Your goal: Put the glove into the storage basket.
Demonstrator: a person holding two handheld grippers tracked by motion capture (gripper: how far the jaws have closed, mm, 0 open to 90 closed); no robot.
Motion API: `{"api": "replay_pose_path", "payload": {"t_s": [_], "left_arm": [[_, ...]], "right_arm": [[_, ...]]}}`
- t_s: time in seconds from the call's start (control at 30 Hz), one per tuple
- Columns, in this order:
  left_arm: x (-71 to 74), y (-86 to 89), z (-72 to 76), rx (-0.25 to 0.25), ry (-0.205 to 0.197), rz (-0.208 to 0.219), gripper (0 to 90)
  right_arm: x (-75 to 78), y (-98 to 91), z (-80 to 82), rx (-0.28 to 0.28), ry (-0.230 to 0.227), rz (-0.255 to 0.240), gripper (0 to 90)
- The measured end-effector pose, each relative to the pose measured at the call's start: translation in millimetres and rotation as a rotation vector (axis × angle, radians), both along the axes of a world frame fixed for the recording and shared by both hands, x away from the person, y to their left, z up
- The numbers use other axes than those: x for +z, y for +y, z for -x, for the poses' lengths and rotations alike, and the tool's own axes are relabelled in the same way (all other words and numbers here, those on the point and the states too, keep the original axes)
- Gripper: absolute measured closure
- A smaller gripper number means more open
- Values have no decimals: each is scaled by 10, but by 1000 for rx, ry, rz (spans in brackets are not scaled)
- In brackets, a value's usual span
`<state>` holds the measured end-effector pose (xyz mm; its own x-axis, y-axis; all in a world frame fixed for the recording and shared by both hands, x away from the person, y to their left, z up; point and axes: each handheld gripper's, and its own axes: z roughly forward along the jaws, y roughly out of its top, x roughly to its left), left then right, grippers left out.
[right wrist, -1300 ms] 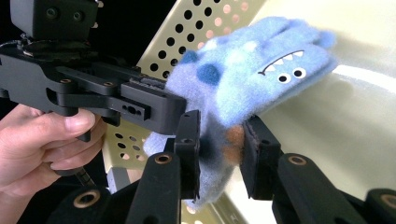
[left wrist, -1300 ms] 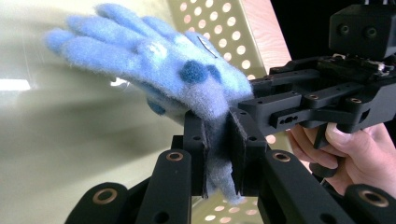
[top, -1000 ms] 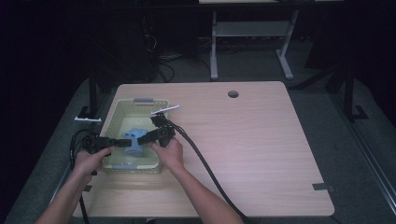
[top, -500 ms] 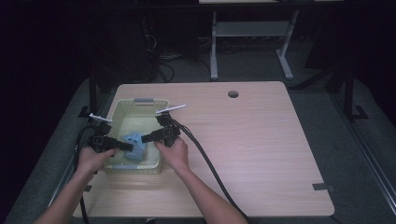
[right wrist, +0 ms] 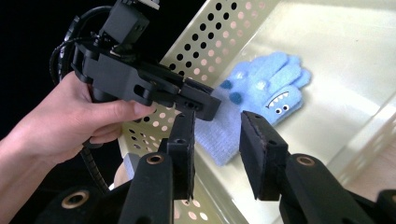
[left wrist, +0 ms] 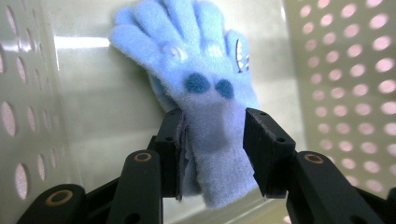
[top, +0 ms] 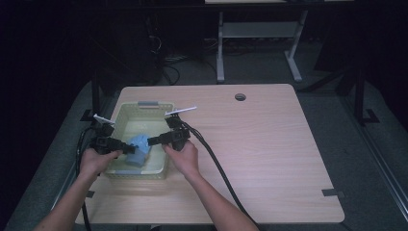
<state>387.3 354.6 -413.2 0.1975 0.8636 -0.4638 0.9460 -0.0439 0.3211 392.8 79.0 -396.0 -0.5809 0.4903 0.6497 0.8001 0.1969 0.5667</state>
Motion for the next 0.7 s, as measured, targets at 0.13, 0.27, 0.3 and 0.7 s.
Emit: {"api": "replay_pose_path", "payload": {"t_s": [0.13,0.27,0.3,0.7], "left_arm": [[78,-6,2,20,-28,12,566],[189,-8,9,24,-66,12,565],[189,-8,9,24,-66,12,565],[275,-98,24,3,-117,56,560]], "right_arm": [[-1,-42,5,-7,-2,-10,647],[11,-87,10,-17,9,-20,640],[11,-87,10,-17,9,-20,640],[46,-239,27,-23,12,-59,607]]}}
